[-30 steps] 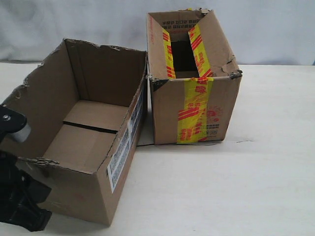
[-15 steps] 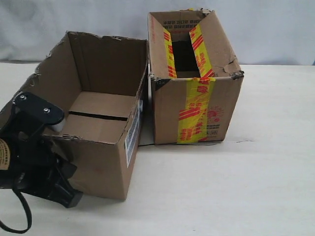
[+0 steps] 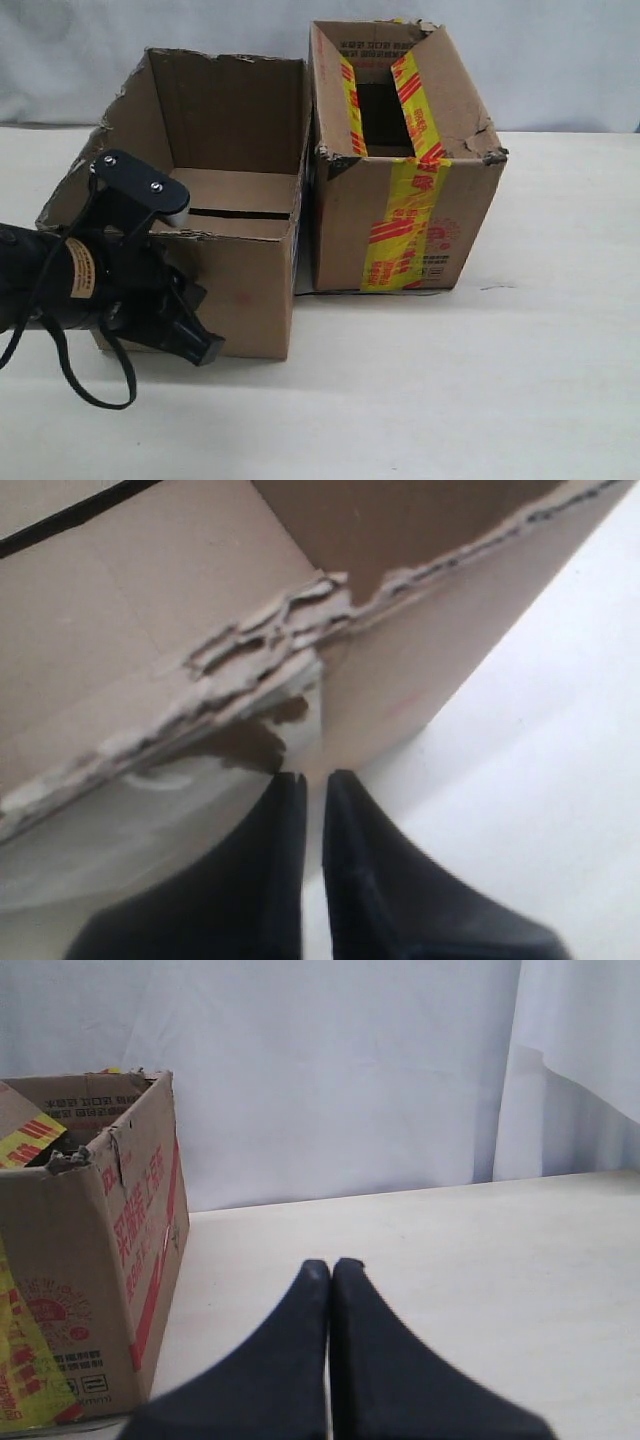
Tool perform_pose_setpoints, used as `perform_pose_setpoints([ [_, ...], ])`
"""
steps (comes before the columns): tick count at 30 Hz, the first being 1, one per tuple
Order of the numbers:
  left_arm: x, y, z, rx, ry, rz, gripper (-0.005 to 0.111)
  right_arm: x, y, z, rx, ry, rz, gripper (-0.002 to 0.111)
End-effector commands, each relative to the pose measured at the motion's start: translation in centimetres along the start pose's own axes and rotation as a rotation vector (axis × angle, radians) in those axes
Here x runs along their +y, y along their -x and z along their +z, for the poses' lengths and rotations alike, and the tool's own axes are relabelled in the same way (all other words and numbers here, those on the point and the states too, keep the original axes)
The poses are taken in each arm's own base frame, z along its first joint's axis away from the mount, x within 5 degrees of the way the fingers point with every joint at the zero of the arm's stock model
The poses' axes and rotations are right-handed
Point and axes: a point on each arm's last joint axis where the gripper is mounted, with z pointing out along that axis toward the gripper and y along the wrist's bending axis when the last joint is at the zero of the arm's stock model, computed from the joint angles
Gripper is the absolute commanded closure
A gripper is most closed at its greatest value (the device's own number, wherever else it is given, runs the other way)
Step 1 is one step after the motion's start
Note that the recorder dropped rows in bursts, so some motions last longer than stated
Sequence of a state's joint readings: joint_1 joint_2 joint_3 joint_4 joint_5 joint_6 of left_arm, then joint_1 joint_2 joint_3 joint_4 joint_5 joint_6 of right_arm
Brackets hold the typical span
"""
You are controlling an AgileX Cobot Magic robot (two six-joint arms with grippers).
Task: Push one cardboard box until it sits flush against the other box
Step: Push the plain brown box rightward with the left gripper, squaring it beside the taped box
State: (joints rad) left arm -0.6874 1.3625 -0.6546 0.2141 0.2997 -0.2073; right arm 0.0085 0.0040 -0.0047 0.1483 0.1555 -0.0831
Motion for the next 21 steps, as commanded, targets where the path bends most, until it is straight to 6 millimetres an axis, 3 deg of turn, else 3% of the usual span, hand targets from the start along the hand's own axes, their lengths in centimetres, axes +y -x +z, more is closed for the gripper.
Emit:
perform_pose_setpoints([
  [1, 0.1, 1.3, 0.8, -0.039, -0.002, -0.014, 0.107, 0.0, -0.2, 0.0, 0.004, -0.006, 0.000, 0.108],
  [12, 3.8, 2.1, 1.6, -0.106, 0.078, -0.072, 0.107, 0.0, -0.2, 0.0, 0.004, -0.006, 0.000, 0.108],
  [21, 3.5, 2.5, 1.6, -0.147, 0.066, -0.062, 0.107, 0.0, -0.2, 0.0, 0.004, -0.006, 0.000, 0.108],
])
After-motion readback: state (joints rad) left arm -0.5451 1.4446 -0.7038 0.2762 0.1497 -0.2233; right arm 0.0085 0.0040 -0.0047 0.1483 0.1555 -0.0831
